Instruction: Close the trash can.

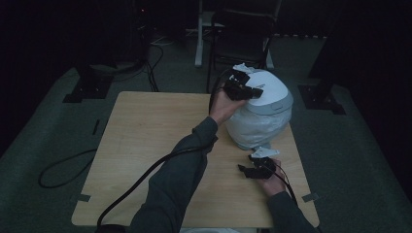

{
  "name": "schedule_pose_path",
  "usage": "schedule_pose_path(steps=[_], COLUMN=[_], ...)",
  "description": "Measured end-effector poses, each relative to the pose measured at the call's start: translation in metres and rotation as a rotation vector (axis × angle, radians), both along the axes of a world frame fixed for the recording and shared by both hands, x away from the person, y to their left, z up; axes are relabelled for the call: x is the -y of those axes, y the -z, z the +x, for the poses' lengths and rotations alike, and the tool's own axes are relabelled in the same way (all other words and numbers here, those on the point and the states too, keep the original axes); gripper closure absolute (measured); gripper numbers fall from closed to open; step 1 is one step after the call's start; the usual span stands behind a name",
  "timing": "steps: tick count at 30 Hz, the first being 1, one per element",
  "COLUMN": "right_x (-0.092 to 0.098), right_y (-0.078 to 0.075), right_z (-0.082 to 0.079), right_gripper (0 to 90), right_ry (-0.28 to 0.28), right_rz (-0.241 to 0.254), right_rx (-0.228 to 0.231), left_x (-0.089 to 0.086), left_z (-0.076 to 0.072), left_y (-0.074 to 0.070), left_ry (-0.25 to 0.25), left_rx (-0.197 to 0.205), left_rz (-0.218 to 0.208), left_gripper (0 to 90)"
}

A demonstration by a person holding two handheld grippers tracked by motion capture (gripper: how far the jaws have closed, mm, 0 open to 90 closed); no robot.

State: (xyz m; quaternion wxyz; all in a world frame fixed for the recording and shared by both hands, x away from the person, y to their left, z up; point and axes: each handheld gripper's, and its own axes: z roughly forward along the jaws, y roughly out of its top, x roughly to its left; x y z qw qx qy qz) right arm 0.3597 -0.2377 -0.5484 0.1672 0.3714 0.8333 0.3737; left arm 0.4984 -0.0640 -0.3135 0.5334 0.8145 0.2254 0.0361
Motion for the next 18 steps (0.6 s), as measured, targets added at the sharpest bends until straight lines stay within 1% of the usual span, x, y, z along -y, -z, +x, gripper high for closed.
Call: schedule_pose_path(steps=[3, 4, 8, 9, 14, 18], right_x=[0.000, 0.000, 0.000, 0.000, 0.000, 0.000], right_y=[0.000, 0.000, 0.000, 0.000, 0.000, 0.000], right_z=[0.000, 0.000, 0.000, 0.000, 0.000, 0.000], right_gripper=[33.3, 33.4, 33.3, 33.3, 33.3, 33.3], right_ry=[-0.001, -0.001, 0.000, 0.000, 0.000, 0.001], right_rz=[-0.001, -0.001, 0.000, -0.001, -0.001, 0.000], right_rx=[0.000, 0.001, 0.000, 0.001, 0.000, 0.000], left_x=[-0.016, -0.023, -0.053, -0.061, -0.096, -0.125], left_z=[-0.002, -0.003, -0.009, -0.010, -0.014, -0.020], left_y=[-0.008, -0.010, -0.017, -0.017, -0.016, -0.010], left_ry=[-0.012, -0.019, -0.052, -0.062, -0.111, -0.146], left_rx=[0.015, 0.020, 0.048, 0.048, 0.055, 0.059], left_rz=[-0.032, -0.036, -0.024, -0.027, -0.021, -0.009], left_gripper=[87.9, 87.7, 85.9, 85.8, 84.4, 82.4])
